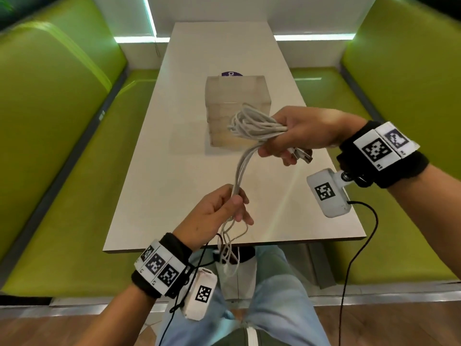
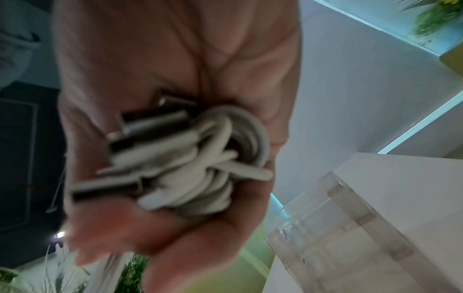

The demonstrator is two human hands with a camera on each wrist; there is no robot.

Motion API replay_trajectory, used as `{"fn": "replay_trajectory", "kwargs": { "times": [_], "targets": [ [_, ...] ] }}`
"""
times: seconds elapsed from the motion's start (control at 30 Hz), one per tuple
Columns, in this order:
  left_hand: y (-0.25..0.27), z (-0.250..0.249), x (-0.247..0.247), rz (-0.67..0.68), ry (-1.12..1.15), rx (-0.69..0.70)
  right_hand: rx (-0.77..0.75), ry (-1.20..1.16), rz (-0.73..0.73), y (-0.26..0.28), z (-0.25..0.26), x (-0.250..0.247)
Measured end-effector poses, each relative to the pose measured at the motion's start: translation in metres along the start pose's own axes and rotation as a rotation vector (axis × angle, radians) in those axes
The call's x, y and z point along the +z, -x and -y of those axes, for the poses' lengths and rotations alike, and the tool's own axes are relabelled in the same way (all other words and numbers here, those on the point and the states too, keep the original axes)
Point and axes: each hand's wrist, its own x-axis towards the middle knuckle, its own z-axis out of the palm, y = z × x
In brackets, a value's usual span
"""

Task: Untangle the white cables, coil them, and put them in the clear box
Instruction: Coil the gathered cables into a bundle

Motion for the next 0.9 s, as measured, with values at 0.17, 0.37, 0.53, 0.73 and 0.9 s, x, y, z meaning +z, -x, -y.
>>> {"fn": "replay_trajectory", "kwargs": {
  "times": [0.17,0.37,0.53,0.73,0.9],
  "targets": [
    [0.000,-0.004,0.005,-0.121,0.041,0.036,-0.061,-0.069,-0.047,-0.003,0.004,0.001],
    [-0.001,-0.007,0.011,-0.222,0.308,0.062,-0.117,-0.158,-0.080,-0.007,0.006,0.006],
    [-0.009,-0.015,0.006,-0.453,0.423,0.154,-0.061,-0.137,-0.118,-0.012,-0.005,0.035],
    [-0.012,-0.011,0.005,-0.624,0.387,0.069,-0.109,-0.014,-0.169,-0.031,-0.018,0.091],
    [-0.012,-0.009,0.012,-0.666,0.391,-0.017,-0.074,0.009,-0.314,-0.039,-0.027,0.113]
  ]
}}
